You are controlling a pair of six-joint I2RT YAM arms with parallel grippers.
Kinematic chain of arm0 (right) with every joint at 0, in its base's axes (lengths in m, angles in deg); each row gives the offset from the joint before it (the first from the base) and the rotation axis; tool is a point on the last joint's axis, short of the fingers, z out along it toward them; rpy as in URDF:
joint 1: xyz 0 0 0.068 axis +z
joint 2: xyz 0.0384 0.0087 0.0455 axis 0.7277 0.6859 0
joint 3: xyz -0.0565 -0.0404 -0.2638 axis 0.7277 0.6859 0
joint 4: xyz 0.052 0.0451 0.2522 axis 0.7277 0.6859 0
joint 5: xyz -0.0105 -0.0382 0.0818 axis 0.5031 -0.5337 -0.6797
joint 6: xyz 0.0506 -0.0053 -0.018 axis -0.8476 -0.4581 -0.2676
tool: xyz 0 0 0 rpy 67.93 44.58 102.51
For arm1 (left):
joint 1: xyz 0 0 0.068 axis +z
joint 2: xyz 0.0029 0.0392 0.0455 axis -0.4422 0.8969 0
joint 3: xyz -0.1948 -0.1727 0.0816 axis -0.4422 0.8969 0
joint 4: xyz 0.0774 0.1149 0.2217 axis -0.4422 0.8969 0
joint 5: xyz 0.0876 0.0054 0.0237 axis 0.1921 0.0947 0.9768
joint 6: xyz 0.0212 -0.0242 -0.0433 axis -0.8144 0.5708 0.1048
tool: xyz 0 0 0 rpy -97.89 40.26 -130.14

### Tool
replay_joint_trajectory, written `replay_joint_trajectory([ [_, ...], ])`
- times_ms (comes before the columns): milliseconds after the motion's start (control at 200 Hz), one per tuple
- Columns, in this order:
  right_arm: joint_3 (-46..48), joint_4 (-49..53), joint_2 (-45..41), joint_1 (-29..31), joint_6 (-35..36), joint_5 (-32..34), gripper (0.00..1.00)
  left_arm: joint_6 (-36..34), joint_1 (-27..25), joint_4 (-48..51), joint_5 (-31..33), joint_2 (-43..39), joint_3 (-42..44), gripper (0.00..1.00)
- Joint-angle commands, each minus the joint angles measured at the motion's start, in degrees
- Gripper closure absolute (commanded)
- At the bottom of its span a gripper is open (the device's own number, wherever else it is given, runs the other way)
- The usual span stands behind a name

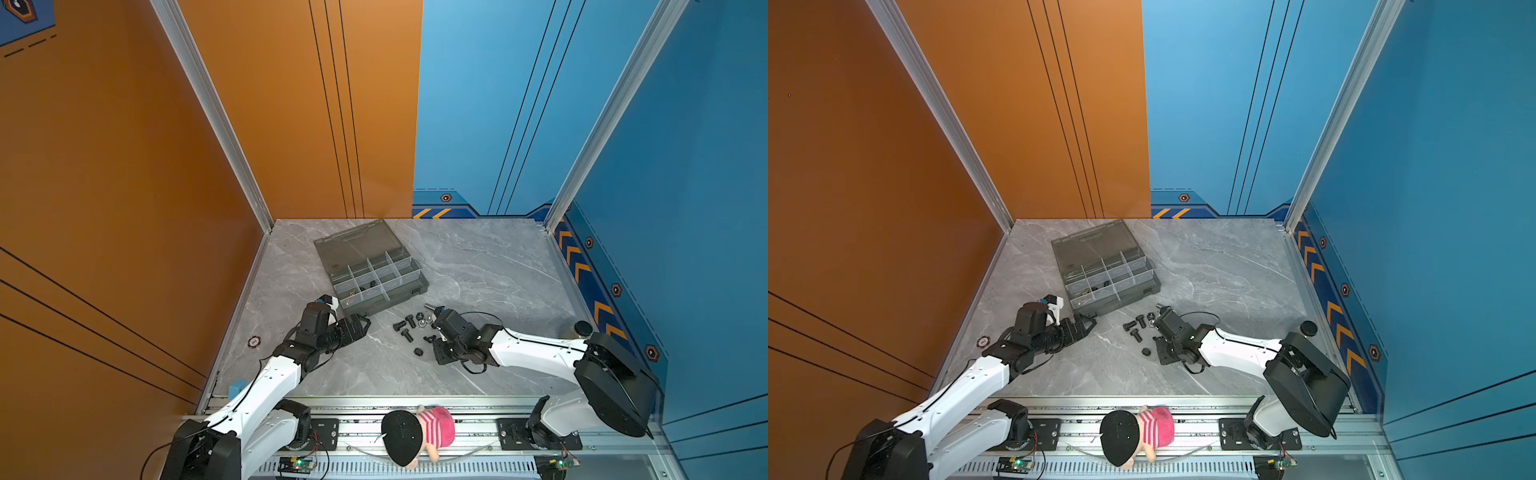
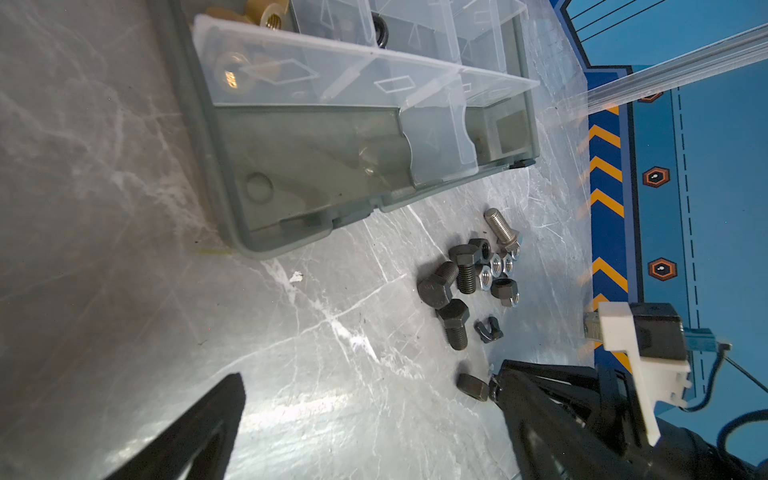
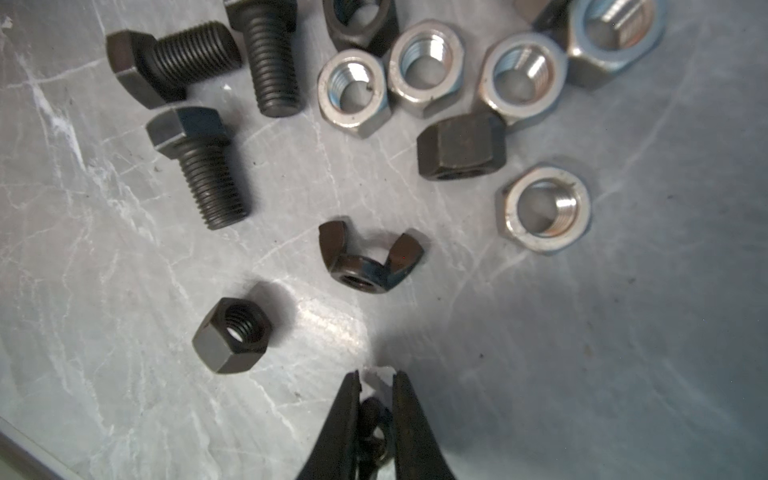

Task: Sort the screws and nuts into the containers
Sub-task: 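Close the right gripper on the black wing nut, then lift the black wing nut and carry it over the box compartments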

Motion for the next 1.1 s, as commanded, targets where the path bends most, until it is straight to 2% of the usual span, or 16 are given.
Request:
replay_joint_trajectory([
  [0,-1.02,-0.4,1.06,0.48,0.1,1.17,0.83,-0.44,-0.46,0.73,0.71,-0.4,-1.25,0.02],
  [285,-1.44,-0.69,1.71,0.68,0.26,1.21,0.87,-0.44,-0.43,0.72,0.82,-0.16,-1.36,0.02],
  [466,-1.56,-0.8,1.12,0.6,0.95,1.21,1.0,-0.46,-0.42,0.63,0.85,0.3,-1.53,0.02],
  [721,-1.56,-1.72,-2.06,0.16,3.28,-0.58,1.0,-0.09,-0.38,-0.13,0.3,0.75,-1.51,0.02],
  [956,-3.87,-2.82,-8.38,-2.23,7.82,-6.79,1.0,0.59,-0.05,-1.14,-0.42,0.04,-0.94,0.02],
  [1096,-8.67,-4.29,-8.72,-4.43,11.9,-10.57,1.0,2.11,0.07,-3.3,-1.14,-0.13,0.0,0.02],
])
